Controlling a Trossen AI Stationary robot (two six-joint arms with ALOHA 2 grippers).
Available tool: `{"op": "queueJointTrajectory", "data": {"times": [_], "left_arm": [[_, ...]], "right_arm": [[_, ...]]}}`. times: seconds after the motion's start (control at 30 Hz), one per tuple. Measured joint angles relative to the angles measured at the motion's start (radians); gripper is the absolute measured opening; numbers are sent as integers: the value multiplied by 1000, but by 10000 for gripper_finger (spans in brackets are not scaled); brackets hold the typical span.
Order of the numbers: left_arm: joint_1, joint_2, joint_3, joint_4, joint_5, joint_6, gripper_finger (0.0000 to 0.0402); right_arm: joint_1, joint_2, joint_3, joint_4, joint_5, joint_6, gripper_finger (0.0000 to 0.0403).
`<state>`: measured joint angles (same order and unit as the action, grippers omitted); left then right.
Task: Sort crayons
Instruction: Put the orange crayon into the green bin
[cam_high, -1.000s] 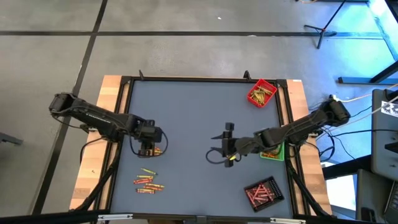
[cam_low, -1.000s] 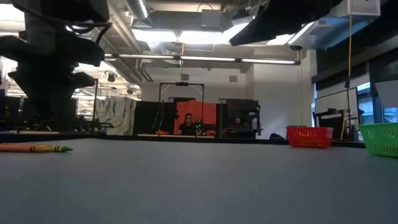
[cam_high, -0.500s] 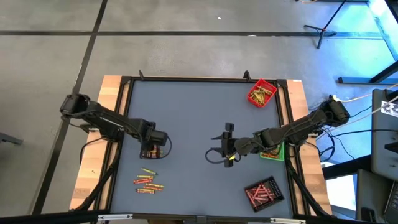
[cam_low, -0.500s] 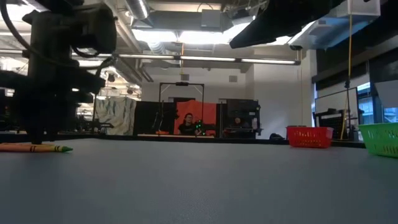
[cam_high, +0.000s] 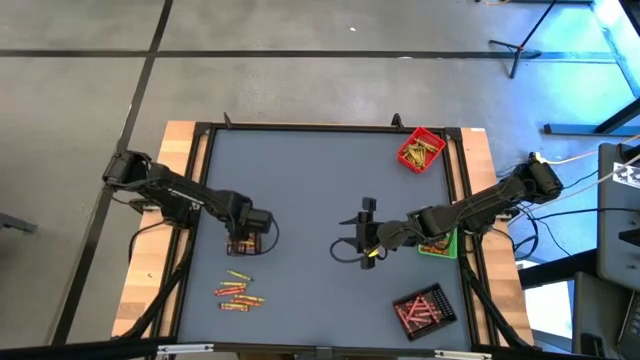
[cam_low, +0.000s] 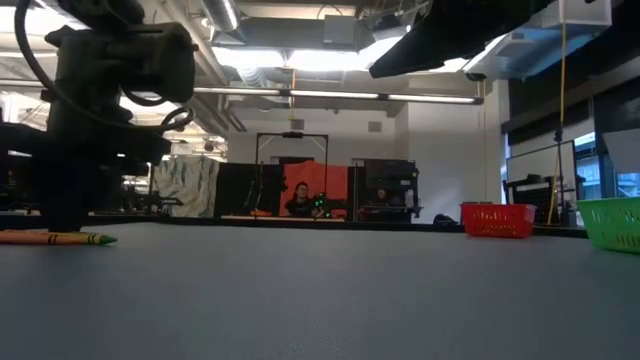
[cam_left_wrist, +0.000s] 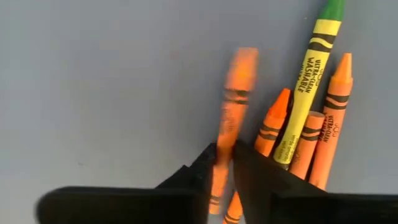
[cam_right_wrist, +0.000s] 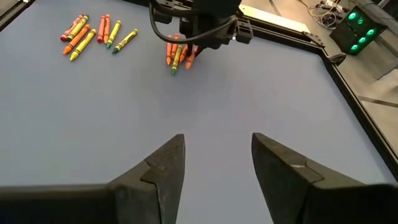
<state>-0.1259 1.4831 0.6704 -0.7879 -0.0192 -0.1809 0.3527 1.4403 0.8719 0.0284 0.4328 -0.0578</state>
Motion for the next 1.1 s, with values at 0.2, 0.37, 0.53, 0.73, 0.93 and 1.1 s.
{"op": "queueJointTrajectory", "data": {"times": [0.2, 0.37, 0.53, 0.73, 0.93, 1.1], "left_arm": [[17, -2, -1, 12, -10, 9, 6], [20, -26, 3, 19, -38, 9, 12], [-1, -79, 83, -36, -232, 8, 13], [-54, -155, 167, -35, -342, 34, 13], [-120, -240, 156, 137, -420, 109, 13], [-149, -276, 84, 415, -428, 214, 14]], "right_arm": [[0, 0, 0, 0, 0, 0, 182], [0, 0, 0, -1, 0, 0, 182], [0, 0, 0, -1, 0, 0, 182], [0, 0, 0, -4, 0, 27, 182], [0, 20, 1, -1, -1, 83, 182], [-9, 42, 1, 44, -13, 105, 211]]}}
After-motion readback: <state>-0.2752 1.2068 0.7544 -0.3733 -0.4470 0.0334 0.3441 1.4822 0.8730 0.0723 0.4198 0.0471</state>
